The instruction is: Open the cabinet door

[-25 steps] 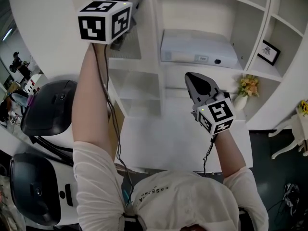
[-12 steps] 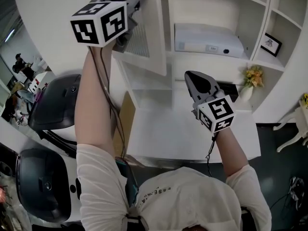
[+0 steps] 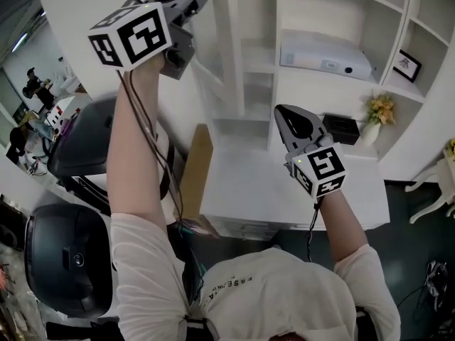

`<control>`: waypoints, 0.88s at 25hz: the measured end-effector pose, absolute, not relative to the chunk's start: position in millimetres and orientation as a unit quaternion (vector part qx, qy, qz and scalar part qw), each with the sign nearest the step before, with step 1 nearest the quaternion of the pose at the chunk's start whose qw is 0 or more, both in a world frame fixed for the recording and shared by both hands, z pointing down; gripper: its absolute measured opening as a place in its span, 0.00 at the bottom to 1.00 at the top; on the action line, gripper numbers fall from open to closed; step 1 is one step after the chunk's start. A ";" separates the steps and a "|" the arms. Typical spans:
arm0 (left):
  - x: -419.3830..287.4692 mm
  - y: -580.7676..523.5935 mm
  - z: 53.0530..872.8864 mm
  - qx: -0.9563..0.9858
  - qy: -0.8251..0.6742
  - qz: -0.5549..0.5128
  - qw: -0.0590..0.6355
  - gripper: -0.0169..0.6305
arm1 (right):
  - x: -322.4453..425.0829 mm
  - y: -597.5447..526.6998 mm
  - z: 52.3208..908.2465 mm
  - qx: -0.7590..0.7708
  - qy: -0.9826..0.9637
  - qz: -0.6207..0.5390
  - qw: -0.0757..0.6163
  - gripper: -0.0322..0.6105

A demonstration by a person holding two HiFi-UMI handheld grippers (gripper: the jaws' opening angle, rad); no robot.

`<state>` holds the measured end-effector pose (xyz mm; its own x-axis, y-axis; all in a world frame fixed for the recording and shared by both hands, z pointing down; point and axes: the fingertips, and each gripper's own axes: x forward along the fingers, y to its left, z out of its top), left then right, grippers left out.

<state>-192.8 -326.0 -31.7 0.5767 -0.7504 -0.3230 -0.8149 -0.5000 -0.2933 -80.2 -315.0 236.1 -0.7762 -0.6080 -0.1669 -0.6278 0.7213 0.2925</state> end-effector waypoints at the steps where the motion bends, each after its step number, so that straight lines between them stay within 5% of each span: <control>1: -197.6 -321.8 -31.6 -0.866 0.448 0.081 0.206 0.14 | -86.8 -309.5 236.4 -0.328 0.929 0.169 0.031 0.06; 22: -320.4 -263.4 -30.1 -0.863 0.451 0.135 0.184 0.15 | -163.1 -289.6 241.3 -0.262 0.952 0.155 0.036 0.06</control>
